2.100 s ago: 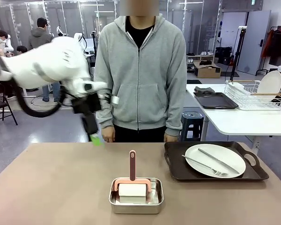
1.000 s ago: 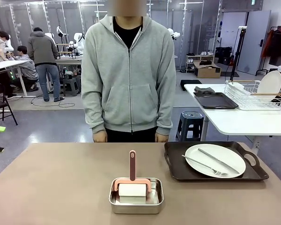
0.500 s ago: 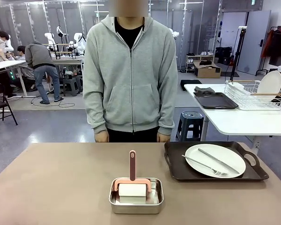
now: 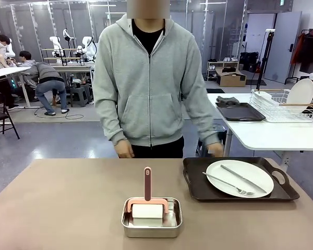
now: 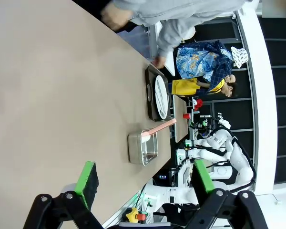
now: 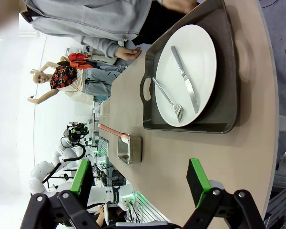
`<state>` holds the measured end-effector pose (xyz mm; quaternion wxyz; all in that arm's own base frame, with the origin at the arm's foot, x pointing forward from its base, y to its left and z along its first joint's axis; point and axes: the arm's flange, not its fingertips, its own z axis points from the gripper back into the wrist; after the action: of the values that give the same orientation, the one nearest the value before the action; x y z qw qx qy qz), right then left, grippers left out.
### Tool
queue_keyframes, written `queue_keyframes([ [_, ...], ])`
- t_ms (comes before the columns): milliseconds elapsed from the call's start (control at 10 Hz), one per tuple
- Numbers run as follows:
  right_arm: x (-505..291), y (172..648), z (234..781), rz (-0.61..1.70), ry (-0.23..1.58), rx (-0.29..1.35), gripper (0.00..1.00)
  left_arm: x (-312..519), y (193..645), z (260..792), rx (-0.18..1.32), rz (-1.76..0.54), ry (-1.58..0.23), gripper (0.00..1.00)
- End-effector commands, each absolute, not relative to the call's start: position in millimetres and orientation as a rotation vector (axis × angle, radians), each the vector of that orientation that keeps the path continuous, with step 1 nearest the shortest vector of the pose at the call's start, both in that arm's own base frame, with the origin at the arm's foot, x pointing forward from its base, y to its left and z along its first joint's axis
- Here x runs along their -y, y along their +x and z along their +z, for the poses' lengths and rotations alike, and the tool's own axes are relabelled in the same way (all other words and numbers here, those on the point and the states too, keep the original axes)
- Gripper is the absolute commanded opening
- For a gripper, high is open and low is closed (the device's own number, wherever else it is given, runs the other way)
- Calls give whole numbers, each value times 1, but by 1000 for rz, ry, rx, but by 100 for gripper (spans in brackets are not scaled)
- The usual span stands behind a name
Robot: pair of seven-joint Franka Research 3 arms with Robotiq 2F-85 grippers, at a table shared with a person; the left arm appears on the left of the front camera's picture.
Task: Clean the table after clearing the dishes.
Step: When the right (or left) Handle tray is removed, use the right hand (or left hand) to clean the right (or left) side of the table with the Lint Roller.
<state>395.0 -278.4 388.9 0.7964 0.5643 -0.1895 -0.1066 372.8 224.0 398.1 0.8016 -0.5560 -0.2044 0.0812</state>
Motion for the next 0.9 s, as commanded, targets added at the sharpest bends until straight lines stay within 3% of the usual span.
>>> queue_keyframes([
  [0,277,394,391,-228,1212,407,100,-226,369,398,431,170,-1195,100],
  [800,277,394,391,-228,1212,407,100,-226,369,398,431,170,-1195,100],
])
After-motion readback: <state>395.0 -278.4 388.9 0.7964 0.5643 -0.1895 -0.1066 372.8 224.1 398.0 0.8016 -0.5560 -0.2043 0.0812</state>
